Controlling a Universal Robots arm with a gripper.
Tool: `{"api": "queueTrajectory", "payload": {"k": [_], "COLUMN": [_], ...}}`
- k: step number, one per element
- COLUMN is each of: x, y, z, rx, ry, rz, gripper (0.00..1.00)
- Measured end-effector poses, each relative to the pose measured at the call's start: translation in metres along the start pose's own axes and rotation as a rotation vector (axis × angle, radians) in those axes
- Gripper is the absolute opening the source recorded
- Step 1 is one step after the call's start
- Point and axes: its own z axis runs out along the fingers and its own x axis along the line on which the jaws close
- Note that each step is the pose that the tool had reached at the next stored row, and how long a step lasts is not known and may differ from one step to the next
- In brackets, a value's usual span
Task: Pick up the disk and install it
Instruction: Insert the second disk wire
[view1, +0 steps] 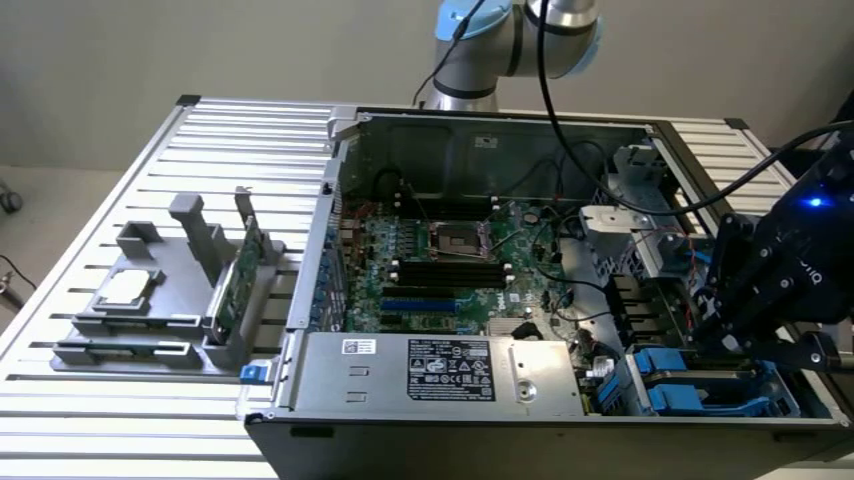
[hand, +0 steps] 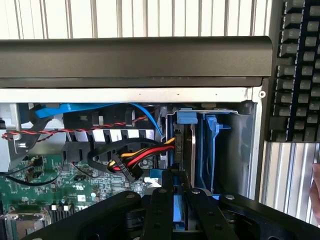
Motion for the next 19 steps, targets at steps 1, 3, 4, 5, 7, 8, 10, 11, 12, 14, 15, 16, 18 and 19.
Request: {"api": "queueTrajectory", "payload": {"k": [1, 3, 4, 5, 7, 8, 10, 11, 12, 14, 15, 16, 18, 19], "x": [-0.0001, -0.0003, -0.0004, -0.0005, -0.0008, -0.0010, -0.0016, -0.0018, -0.0021, -0.0026, -0.0028, -0.0031, -0.0036, -0.0039], "y": [0.0000, 0.0000, 0.0001, 0.0001, 0.0001, 0.0001, 0.0001, 0.0002, 0.0002, 0.0004, 0.0004, 0.0004, 0.0004, 0.0004], "z": [0.0002, 0.0006, 0.0008, 0.0009, 0.0012, 0.0014, 0.0023, 0.0027, 0.0031, 0.0039, 0.0043, 0.0046, 0.0054, 0.0057], "rx": [-0.0011, -0.0036, -0.0047, -0.0059, -0.0091, -0.0106, -0.0136, -0.0145, -0.0148, -0.0153, -0.0155, -0.0156, -0.0157, -0.0157], "ry": [0.0012, 0.0022, 0.0027, 0.0029, 0.0031, 0.0031, 0.0036, 0.0035, 0.0035, 0.0036, 0.0036, 0.0035, 0.0034, 0.0034], "rz": [0.000, 0.000, 0.000, 0.000, -0.001, -0.001, -0.001, -0.001, -0.001, -0.001, -0.001, -0.001, -0.001, -0.001], "gripper": [0.16, 0.16, 0.16, 0.16, 0.16, 0.16, 0.16, 0.16, 0.16, 0.16, 0.16, 0.16, 0.16, 0.16]}}
